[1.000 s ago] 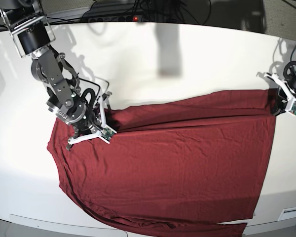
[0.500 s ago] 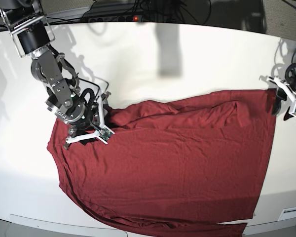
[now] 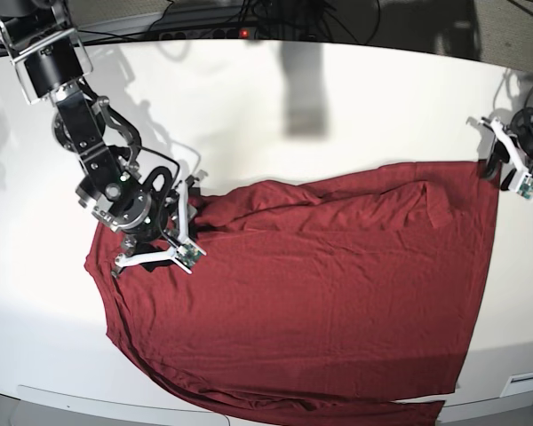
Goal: Fold the T-shirt properly
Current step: 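Lift the grasped shirt edge with both grippers and pull it taut, then regrasp the shirt edge with both grippers, gathering more fabric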
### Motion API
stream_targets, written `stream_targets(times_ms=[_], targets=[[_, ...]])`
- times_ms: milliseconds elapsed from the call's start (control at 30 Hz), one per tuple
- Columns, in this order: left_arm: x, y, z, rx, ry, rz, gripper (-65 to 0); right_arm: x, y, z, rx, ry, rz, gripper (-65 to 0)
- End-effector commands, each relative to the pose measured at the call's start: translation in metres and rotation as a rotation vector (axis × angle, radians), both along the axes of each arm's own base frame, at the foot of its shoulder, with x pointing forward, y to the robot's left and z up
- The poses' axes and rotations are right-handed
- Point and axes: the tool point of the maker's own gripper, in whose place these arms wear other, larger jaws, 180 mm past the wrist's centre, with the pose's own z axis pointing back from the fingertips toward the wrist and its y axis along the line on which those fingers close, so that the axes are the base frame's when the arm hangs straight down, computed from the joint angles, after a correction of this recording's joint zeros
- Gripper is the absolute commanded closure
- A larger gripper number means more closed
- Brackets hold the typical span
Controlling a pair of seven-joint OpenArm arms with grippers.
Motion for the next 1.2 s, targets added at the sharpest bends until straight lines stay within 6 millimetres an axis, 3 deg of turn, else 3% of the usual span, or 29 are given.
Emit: stream_targets(times_ms=[0,200,467,567,800,967,1167], targets=[[0.005,0.005,0.012,0.033,-0.028,-0.018,-23.2,0.011,-0.006,0.017,-0.002,-0.046,-0.009,-26.4],[-0.004,0.008,0.001,0.217,-0.011,-0.113,-23.0,0.002,-0.022,0.009,-0.061,0.02,-0.007,-26.3],[-0.019,-0.037,-0.034,0.434,0.022,-0.423,-23.0,-0.002,-0.033,0.004,-0.102,0.055,-0.032,-26.3],[-0.021,-0.046,-0.041,0.483,0.022,-0.483,-23.0,-0.002,-0.033,0.004,-0.103,0.055,-0.033,-26.3],[-0.016,-0.021,-0.032,0.531,0.022,-0.509,-23.0,-0.002,-0.033,0.004,-0.103,0.055,-0.033,-26.3],[-0.021,0.004,-0.043,0.534,0.079,-0.492,-22.9,-0.002,-0.032,0.004,-0.091,0.058,-0.032,-26.3],[-0.025,0.0,-0.048,0.497,0.074,-0.504,-18.8,-0.004,-0.025,0.004,-0.039,0.076,-0.032,-26.3]])
